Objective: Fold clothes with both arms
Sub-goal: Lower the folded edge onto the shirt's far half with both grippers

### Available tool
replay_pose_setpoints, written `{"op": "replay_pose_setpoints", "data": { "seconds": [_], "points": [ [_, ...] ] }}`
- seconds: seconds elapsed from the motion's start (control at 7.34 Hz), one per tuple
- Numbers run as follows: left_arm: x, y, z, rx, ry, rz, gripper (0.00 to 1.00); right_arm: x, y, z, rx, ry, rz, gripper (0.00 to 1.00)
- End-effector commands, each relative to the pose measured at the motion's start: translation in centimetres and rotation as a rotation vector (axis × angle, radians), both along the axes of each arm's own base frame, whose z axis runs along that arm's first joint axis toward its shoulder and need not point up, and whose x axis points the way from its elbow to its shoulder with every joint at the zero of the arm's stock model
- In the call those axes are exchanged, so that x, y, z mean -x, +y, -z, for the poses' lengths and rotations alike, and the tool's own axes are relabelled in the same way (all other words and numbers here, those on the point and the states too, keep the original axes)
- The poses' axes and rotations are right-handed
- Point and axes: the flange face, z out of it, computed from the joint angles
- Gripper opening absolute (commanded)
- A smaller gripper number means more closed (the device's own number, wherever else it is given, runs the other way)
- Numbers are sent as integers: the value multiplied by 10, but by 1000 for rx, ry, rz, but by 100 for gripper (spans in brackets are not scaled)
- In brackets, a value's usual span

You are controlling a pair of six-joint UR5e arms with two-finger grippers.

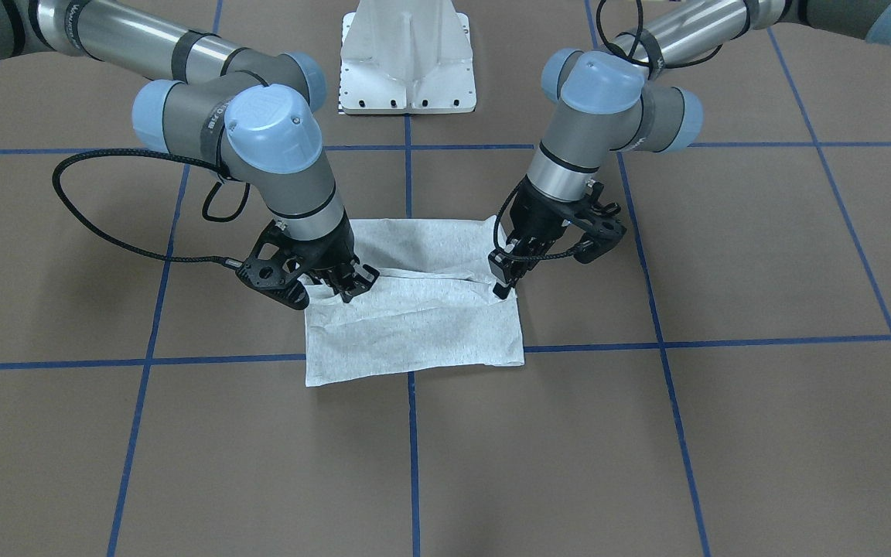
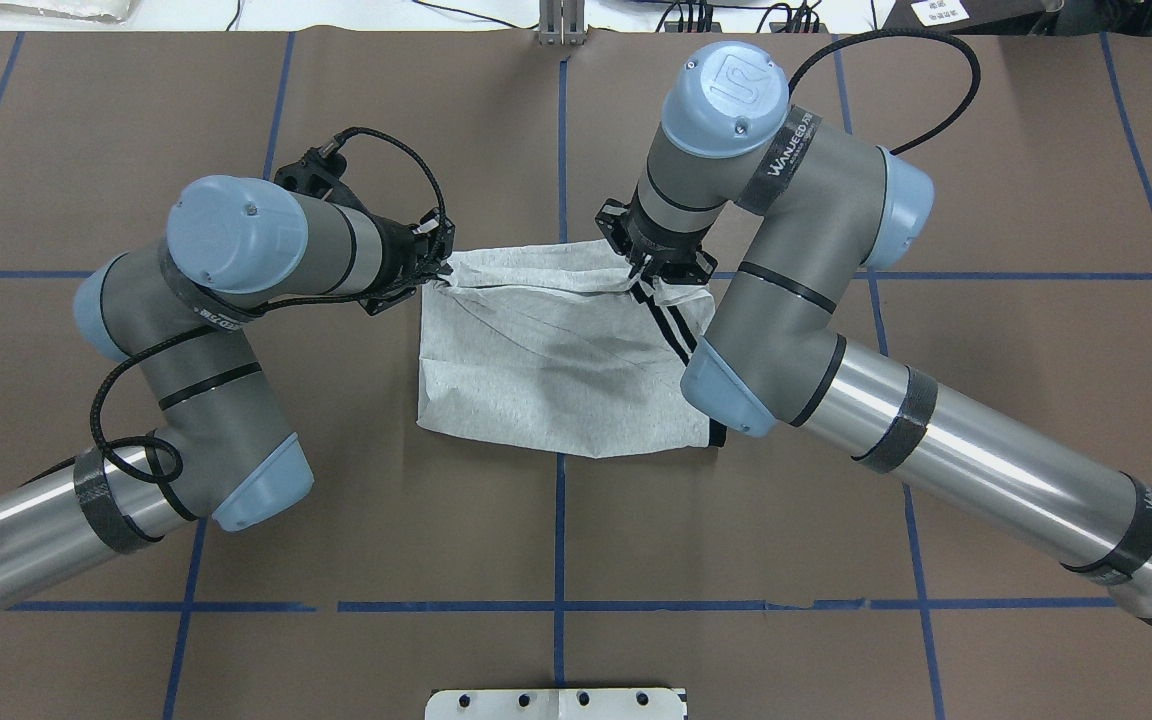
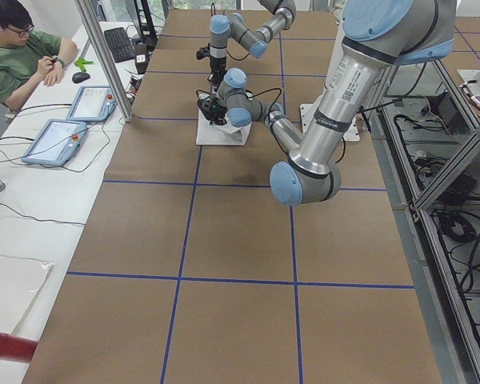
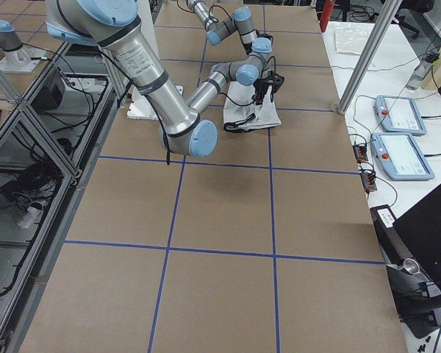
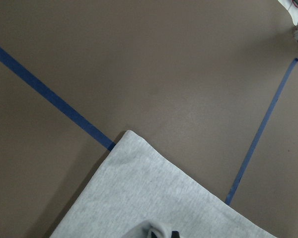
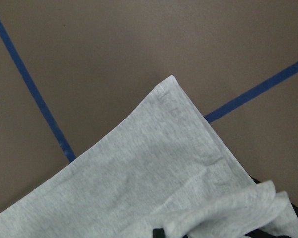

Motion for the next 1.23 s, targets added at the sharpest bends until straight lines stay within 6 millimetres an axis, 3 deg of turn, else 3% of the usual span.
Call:
{"op": "replay_pose_setpoints", "data": {
  "seconds": [0.0,0.27,0.41,0.68,0.82,1.09],
  "points": [
    [4,-6,0,5,-9,10,98,-4,-7,-3,9,0,-12,100],
    [33,-35,-8,35,-9,17,99,-17,-19,-10,55,-21,7,100],
    [34,-33,-12,1,-28,-36,99,-18,-19,-4,34,-53,12,100],
    [32,-25,-10,-84,-44,-84,99,-15,-15,1,6,-74,28,100],
    [18,-8,-1,-156,7,-123,99,-16,-15,4,-27,-72,51,100],
    [25,18,-38,-345,51,-219,99,-20,-16,6,-55,-73,67,100]
  ]
}}
